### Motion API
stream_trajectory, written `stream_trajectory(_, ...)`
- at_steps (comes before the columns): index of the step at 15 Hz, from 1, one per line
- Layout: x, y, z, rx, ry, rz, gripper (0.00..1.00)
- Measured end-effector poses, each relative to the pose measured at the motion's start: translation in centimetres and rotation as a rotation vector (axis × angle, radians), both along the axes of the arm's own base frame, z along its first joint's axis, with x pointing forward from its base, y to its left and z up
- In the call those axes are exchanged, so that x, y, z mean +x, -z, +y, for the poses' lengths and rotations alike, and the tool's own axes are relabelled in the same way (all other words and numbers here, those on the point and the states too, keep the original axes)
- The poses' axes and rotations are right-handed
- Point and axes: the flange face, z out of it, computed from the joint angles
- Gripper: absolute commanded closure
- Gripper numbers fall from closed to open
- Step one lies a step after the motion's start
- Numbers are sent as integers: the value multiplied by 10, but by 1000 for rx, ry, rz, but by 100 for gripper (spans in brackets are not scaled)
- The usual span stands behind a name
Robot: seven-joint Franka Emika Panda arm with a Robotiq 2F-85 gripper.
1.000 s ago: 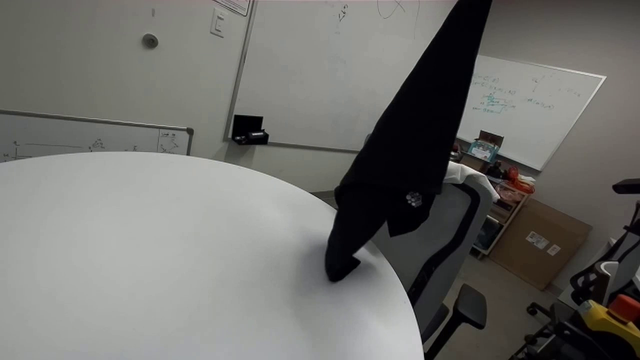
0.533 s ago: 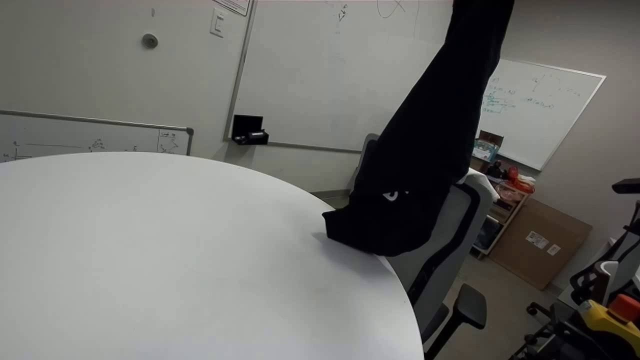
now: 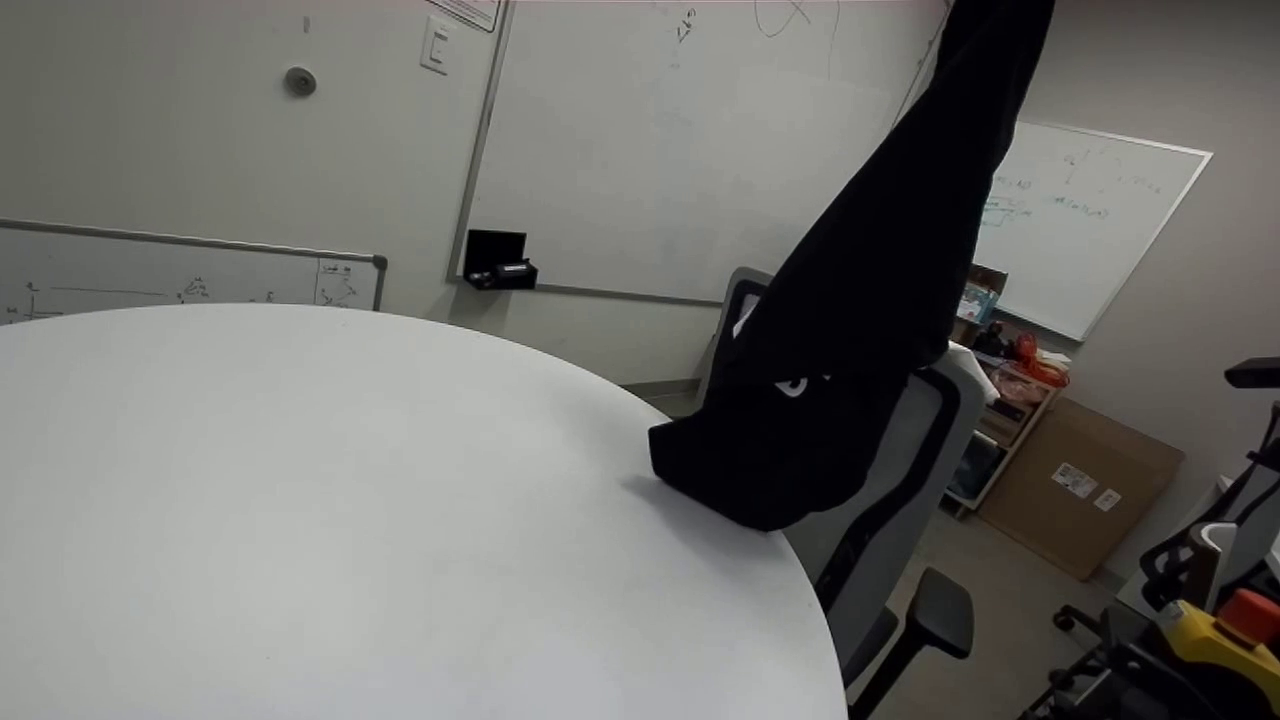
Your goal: Get the black cloth from the table and put it on the chair's backrest
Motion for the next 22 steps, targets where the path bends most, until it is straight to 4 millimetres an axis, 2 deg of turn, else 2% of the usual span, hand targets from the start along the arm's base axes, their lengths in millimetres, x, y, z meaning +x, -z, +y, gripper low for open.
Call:
stream_trajectory(5,10,13,-39,56,101,17,99)
stream_trajectory(10,8,34,-88,122,213,41,99)
stream_trajectory(15,-3,61,-140,147,337,83,99)
stream_trajectory(19,-11,93,-182,174,443,132,99)
stream_trajectory(20,-13,101,-191,182,466,144,95)
stream_trajectory(21,-14,109,-198,191,488,157,71)
stream_trajectory(22,-14,115,-204,199,505,168,70)
